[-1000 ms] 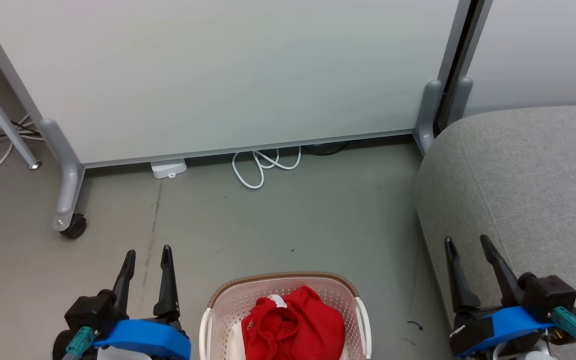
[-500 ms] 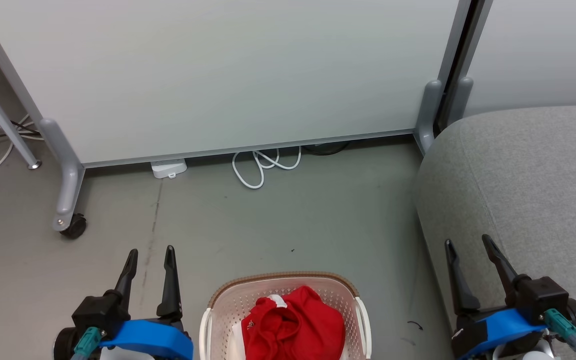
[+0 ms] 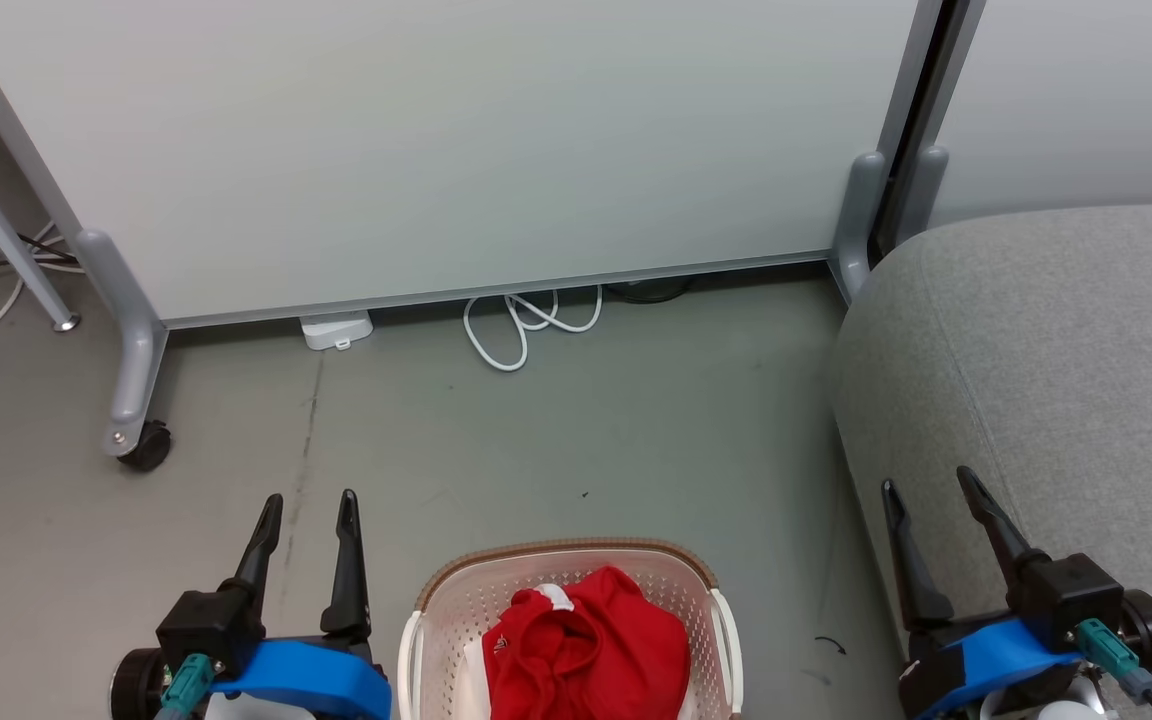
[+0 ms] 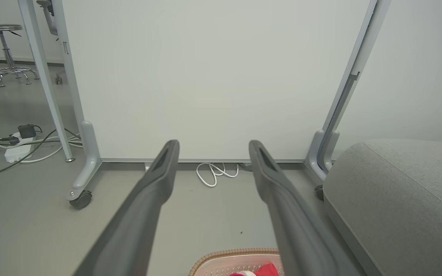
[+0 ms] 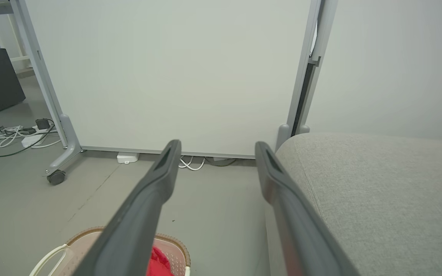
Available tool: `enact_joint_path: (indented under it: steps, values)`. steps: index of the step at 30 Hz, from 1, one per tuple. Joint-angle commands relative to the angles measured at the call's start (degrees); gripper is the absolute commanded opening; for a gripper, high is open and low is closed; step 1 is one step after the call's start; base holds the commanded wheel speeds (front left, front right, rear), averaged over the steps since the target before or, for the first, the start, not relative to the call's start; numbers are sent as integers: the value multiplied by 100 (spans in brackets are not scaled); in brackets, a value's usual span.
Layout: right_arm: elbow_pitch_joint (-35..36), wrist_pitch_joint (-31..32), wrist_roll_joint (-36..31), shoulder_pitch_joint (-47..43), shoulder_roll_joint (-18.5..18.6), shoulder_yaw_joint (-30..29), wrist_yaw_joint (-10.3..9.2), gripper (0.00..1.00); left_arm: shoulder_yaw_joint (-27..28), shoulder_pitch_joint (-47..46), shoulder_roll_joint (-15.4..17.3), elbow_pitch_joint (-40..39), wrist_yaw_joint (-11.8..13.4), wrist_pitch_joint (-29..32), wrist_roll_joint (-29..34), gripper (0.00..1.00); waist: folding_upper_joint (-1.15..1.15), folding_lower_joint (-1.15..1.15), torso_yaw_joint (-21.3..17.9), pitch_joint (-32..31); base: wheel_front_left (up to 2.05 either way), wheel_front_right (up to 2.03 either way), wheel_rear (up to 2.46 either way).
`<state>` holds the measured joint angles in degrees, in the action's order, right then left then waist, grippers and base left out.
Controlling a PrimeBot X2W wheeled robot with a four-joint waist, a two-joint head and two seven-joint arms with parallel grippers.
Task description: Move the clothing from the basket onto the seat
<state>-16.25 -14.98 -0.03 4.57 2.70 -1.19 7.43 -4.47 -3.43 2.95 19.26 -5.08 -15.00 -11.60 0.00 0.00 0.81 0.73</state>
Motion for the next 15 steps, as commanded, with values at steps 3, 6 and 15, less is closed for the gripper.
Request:
enact_joint_path:
  steps: [3,6,15]
  values:
    - [12,-32,19,75,34,-7,11,100,-10,-77,-4,4,-11,-28,15,100,0,0,2,7,0,0,0]
    - [21,-32,25,78,34,-10,11,100,-17,-67,-4,7,-13,-28,14,100,0,0,1,9,0,0,0]
    - [80,-27,37,179,33,183,7,100,-104,-75,-3,328,-25,-22,90,100,0,0,-269,210,0,0,0]
